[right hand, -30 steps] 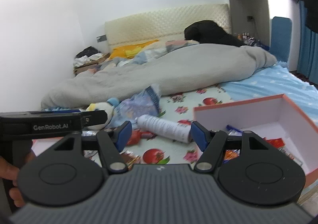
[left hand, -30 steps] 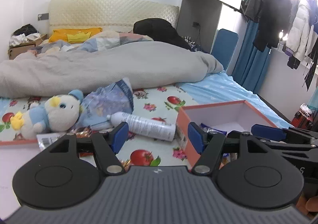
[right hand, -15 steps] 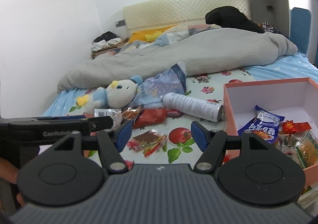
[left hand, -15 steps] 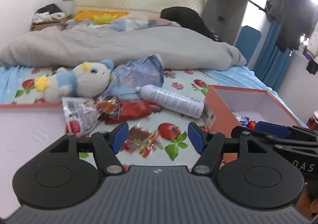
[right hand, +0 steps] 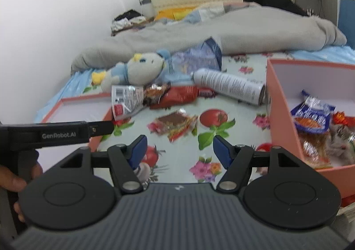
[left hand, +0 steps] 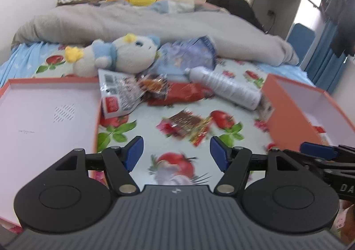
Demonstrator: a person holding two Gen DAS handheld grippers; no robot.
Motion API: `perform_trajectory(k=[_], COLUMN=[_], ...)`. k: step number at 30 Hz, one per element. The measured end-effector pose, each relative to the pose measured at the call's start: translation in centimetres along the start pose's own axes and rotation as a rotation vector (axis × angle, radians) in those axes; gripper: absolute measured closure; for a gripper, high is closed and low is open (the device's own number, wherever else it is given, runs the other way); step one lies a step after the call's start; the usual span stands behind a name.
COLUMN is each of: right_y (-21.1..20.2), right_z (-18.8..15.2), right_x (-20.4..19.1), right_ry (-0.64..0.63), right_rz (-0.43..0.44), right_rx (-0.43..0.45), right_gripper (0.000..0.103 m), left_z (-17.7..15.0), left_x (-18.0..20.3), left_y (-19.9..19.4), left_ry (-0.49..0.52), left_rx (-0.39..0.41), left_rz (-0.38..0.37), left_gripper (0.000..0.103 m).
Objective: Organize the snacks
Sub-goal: 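Withdraw both open tools from the box toward the snack pile, then grasp a brown snack packet with the left tool while the right tool grasps a chocolate-strip packet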
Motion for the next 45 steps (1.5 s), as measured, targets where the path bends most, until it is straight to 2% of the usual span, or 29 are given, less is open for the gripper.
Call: perform_trajectory(k=[6, 15, 19, 29, 31, 33, 36, 38, 41, 45], right_y=[2.5, 6.6, 8.6, 14.3, 15.3, 16.2, 17.5, 18.1, 19.3, 20.6], right_z=[-0.3, -0.3, -0.5, -0.5, -0.5, -0.5, -0.5, -0.7, -1.1, -1.3], right_x=[0.0, -0.6, -0.7, -0.7, -0.8, -0.8, -0.9, -1.0, -1.1, -1.1], right_ry=[-0.01, -0.028, -0.04, -0.075, -0.085, -0.108, -0.148, -0.162, -0.181, -0.229], right_rz=[0.014, 0.059, 0.076, 0.132, 0.152, 0.156, 0.166, 0.182, 0.197, 0.203], right_rx=[-0.034, -0.089, -0.115, -0.165, -0.175, -0.18, -0.188, -0.192, -0.206, -0.202], right_gripper=[0.035, 0.035, 0.035, 0.035, 0.035, 0.035, 0.02, 0.019, 0.019, 0.019], left_z=[0.1, 0.7, 1.3, 2.8, 3.0, 3.0, 3.3, 3.4, 3.1, 2.8], left_x=[-0.6, -1.2, -1.5, -2.1, -2.3, -2.6, -3.0, -3.5, -3.9, -4.0], left_y=[2.5, 6.5, 8.5, 14.0, 15.2, 16.5, 18.2, 19.2, 20.9, 22.5], left_ry=[0.056, 0.06, 0.156, 0.23, 0.256, 0.285, 0.328, 0.348, 0.44, 0.534], left_rx=[-0.033, -0.079, -0.091, -0.162, -0.174, -0.189, -0.19, -0.198, -0.225, -0.237], left_rz=[0.008, 0.004, 0.03, 0.034, 0.043, 0.058, 0.08, 0.097, 0.151, 0.169], left_gripper=[0.032, 0.032, 0.032, 0.032, 0.03, 0.023, 0.021, 0.02, 0.019, 0.018])
Point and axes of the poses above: each gripper's, at about its wrist camera, not at the fingertips, and y roughly the way its jaws point, x to its right, z to its top, the point moved 9 cm from there along y, roughly the way its jaws point, and after that the axes turned 9 degrees about x, right-handed, at the moved point
